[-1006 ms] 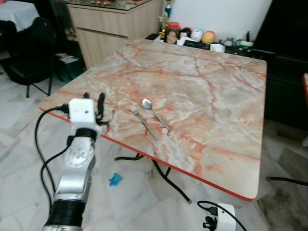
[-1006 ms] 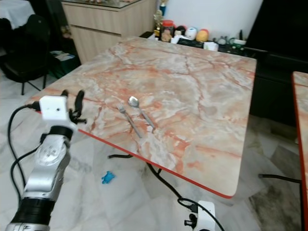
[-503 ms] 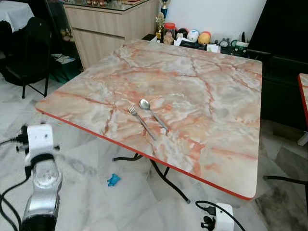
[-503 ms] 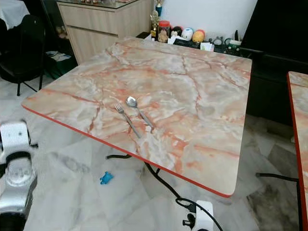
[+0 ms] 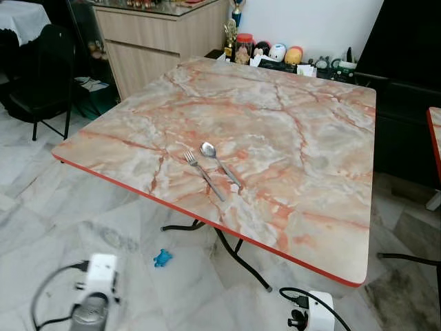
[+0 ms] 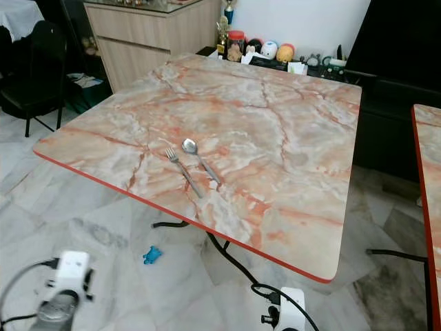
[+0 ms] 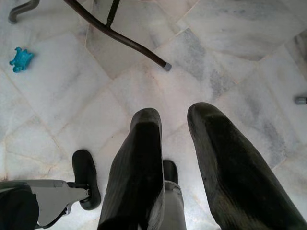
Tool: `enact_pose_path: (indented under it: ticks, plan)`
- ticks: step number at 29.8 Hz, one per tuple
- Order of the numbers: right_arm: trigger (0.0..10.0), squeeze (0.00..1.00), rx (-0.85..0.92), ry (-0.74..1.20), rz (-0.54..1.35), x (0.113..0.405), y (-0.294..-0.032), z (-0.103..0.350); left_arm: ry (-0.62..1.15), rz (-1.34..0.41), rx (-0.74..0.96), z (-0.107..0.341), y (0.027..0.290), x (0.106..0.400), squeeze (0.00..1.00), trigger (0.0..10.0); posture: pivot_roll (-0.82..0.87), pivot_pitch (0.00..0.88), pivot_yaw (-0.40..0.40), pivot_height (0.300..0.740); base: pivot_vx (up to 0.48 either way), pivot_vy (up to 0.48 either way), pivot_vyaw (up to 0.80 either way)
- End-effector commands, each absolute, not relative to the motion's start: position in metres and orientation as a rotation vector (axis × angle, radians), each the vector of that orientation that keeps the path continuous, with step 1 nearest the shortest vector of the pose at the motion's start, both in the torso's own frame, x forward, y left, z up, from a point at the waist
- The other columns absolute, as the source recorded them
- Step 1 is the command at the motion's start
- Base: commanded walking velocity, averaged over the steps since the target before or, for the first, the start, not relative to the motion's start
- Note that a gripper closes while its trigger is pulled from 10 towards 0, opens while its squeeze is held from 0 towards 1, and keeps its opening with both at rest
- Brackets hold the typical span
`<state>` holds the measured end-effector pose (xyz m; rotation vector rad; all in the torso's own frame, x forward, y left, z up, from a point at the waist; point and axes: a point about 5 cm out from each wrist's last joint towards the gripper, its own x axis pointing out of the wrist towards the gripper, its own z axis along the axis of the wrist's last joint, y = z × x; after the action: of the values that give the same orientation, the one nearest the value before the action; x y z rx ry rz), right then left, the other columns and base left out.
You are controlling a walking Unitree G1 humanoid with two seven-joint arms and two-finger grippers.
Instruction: Setting the table
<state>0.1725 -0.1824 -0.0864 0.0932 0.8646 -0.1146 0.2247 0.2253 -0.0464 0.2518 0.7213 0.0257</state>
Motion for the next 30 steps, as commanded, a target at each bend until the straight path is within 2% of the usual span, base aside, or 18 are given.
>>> enact_pose_path:
  ticks: [1, 4, 14, 25, 30]
  plan:
    - [10.0, 0.00, 0.093, 0.870, -0.124, 0.173, -0.183, -0.086, 0.759, -0.030, 0.250, -0.052, 0.218, 0.222, 0.00, 10.0, 0.07, 0.000, -0.005, 0.736, 0.000, 0.000, 0.00]
    - [10.0, 0.00, 0.100, 0.870, -0.131, 0.172, -0.183, -0.087, 0.794, -0.004, 0.169, -0.058, 0.211, 0.218, 0.00, 10.0, 0.06, 0.000, -0.001, 0.736, 0.000, 0.000, 0.00]
    - [10.0, 0.00, 0.114, 0.873, -0.114, 0.171, -0.181, -0.087, 0.813, 0.136, -0.058, -0.065, 0.210, 0.209, 0.00, 10.0, 0.05, 0.000, -0.002, 0.736, 0.000, 0.000, 0.00]
    - [10.0, 0.00, 0.112, 0.874, -0.108, 0.171, -0.181, -0.087, 0.841, 0.148, -0.074, -0.069, 0.211, 0.203, 0.00, 10.0, 0.06, 0.000, -0.003, 0.736, 0.000, 0.000, 0.00]
    - [10.0, 0.00, 0.111, 0.875, -0.108, 0.172, -0.181, -0.087, 0.846, 0.158, -0.079, -0.071, 0.214, 0.199, 0.00, 10.0, 0.06, 0.000, -0.004, 0.736, 0.000, 0.311, 0.00]
